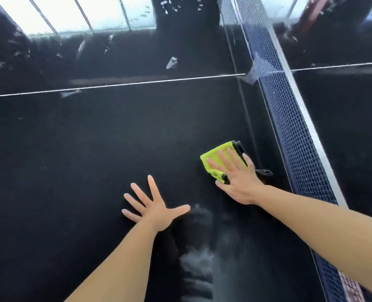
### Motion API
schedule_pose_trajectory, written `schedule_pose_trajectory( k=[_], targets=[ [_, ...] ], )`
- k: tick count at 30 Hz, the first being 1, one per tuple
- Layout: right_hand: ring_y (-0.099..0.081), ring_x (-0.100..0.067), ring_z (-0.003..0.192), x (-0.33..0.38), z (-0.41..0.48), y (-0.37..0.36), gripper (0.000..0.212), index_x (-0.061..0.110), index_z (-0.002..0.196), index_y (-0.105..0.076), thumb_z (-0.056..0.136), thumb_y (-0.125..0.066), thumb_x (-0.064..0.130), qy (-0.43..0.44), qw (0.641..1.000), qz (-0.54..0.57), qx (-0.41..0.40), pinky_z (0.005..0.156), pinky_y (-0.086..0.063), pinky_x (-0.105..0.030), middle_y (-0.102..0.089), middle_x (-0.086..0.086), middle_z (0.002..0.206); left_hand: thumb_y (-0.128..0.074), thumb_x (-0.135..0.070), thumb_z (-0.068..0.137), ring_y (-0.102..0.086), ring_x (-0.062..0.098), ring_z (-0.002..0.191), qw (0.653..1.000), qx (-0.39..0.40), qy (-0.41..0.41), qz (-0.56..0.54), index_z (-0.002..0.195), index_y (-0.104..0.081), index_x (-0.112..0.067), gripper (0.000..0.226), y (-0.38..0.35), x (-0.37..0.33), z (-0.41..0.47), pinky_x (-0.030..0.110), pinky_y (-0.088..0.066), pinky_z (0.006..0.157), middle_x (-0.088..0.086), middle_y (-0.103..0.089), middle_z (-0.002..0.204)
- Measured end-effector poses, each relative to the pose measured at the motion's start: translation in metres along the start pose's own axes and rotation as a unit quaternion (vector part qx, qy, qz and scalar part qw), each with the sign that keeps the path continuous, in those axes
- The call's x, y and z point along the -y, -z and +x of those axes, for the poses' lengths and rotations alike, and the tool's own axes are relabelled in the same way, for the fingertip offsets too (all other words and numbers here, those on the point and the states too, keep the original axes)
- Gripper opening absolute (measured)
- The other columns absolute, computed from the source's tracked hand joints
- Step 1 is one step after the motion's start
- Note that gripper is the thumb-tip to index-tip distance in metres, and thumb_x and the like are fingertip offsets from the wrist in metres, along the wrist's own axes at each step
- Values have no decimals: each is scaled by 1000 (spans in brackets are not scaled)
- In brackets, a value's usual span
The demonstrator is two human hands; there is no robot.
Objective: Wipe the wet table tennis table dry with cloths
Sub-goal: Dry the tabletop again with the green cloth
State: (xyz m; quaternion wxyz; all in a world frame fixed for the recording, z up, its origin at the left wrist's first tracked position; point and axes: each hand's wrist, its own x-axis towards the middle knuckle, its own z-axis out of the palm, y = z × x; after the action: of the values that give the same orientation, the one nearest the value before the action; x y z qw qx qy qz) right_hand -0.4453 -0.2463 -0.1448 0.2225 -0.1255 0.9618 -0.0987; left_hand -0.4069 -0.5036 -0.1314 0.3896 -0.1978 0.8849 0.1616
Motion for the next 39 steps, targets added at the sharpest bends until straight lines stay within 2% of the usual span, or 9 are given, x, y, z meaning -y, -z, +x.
schedule_pose_trajectory(
  k=[8, 12, 15, 18, 21, 25, 31, 35, 39],
  targets=[
    [39, -3, 141, 81, -197, -90, 56, 67, 143, 4, 92, -19, 63, -28, 994, 64, 84, 114, 27, -38, 30, 23, 157, -58, -63, 91, 12, 31, 155, 989, -82, -119, -21, 158, -15, -44, 82, -1, 45, -17, 52, -2, 124, 4, 10, 169],
    [29, 3, 143, 128, -265, -107, 54, 46, 154, -18, 104, -35, 44, -31, 974, 158, 157, 121, 15, -40, 17, 23, 161, -61, -49, 94, -35, 27, 143, 955, -177, -226, -70, 90, -72, -30, 23, -8, 77, -33, 39, -32, 108, -2, -65, 123],
    [-21, -2, 144, 153, -303, -106, 62, 34, 146, -42, 93, -46, 65, -116, 923, 272, 247, 121, -11, -31, -28, 17, 154, -50, -26, 102, -48, 27, 131, 938, -186, -272, -111, 81, -73, -13, 34, -22, 89, -59, 33, -32, 91, -12, -60, 86],
    [-59, -7, 95, 159, -318, -85, 48, 21, 103, -60, 85, -52, 64, -182, 891, 328, 257, 92, -48, -28, -62, 10, 107, -38, -26, 106, -31, 24, 147, 933, -150, -315, -85, 98, -77, -20, 40, -48, 99, -75, 40, -23, 116, -4, -66, 129],
    [-45, -4, 61, 145, -321, -41, 21, 16, 85, -50, 98, -52, 32, -197, 891, 355, 204, 60, -39, -23, -48, 7, 76, -39, -33, 107, -20, 18, 151, 935, -142, -321, -54, 115, -75, -24, 38, -63, 102, -84, 37, -12, 122, -2, -47, 153],
    [-69, -16, 91, 104, -307, -11, 20, 12, 104, -67, 102, -53, 27, -239, 855, 460, 6, 86, -54, -32, -71, 4, 97, -63, -34, 97, -34, 20, 145, 911, -193, -344, -122, 98, -79, -26, 18, -45, 86, -89, 38, -21, 118, -1, -56, 145],
    [-62, -26, 94, 67, -260, 6, 36, 32, 134, -52, 100, -49, 20, -299, 865, 308, -260, 84, -48, -39, -67, 0, 102, -44, -59, 99, -6, 27, 154, 962, -177, -204, -30, 158, -21, -36, 67, -14, 73, -70, 47, -15, 121, 5, -7, 168],
    [-40, -25, 137, 51, -214, -52, 38, 24, 137, -44, 99, -45, 31, -333, 927, 124, -123, 112, -27, -48, -45, -4, 146, -52, -81, 80, 16, 28, 154, 992, -96, -77, -5, 158, 12, -39, 109, -24, 87, -64, 59, -2, 121, -1, 19, 167],
    [21, -18, 151, 53, -170, -94, 72, 28, 155, 21, 101, -19, 54, -416, 903, 113, -7, 122, 1, -47, 25, 3, 164, -58, -92, 61, 32, 28, 149, 999, -24, -3, -37, 150, 30, -43, 134, -38, 81, -67, 69, 6, 115, -5, 37, 160]
  ],
)
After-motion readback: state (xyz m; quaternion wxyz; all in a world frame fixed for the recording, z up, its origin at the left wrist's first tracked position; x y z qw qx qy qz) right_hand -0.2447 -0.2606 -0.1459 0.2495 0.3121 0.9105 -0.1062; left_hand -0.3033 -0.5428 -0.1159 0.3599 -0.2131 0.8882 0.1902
